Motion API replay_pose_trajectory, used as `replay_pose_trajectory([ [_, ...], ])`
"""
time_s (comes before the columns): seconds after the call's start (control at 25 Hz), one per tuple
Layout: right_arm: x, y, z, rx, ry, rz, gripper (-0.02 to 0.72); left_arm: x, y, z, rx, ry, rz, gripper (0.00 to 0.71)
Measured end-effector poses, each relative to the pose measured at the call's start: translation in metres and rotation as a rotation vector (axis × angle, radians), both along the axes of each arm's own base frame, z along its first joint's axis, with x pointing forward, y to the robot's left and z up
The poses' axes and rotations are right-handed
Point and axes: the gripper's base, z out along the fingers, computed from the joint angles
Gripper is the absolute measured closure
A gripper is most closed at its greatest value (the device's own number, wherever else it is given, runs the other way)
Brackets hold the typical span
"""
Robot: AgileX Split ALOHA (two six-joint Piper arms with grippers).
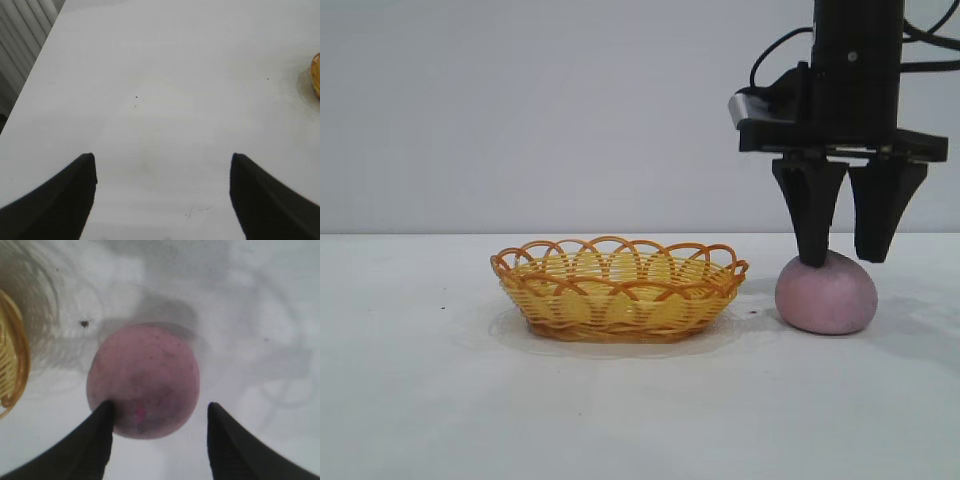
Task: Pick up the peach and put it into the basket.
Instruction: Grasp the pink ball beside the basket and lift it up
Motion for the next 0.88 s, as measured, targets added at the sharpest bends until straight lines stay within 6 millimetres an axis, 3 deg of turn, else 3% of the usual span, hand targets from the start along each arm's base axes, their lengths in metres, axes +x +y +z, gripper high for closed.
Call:
replay_pose_trajectory([
  [0.12, 0.001, 0.001, -0.003, 0.003, -0.005, -0.002, 0.568, 0.000, 0.000, 0.000, 0.000, 0.000, 0.000, 0.183],
  [0.28, 0.001, 0.000, 0.000, 0.001, -0.016, 0.001, 0.703, 0.000, 0.000, 0.000, 0.000, 0.000, 0.000, 0.183],
  [0.4, 0.002, 0.000, 0.018, 0.018, -0.061, 0.002, 0.703, 0.000, 0.000, 0.000, 0.000, 0.000, 0.000, 0.183],
  [0.64, 0.001, 0.011, 0.086, 0.140, -0.217, -0.002, 0.703, 0.000, 0.000, 0.000, 0.000, 0.000, 0.000, 0.183],
  [0.72, -0.007, 0.027, 0.097, 0.171, -0.234, 0.032, 0.703, 0.000, 0.000, 0.000, 0.000, 0.000, 0.000, 0.183],
  [0.88, -0.029, 0.068, 0.095, 0.193, -0.220, 0.141, 0.703, 0.000, 0.000, 0.000, 0.000, 0.000, 0.000, 0.183],
])
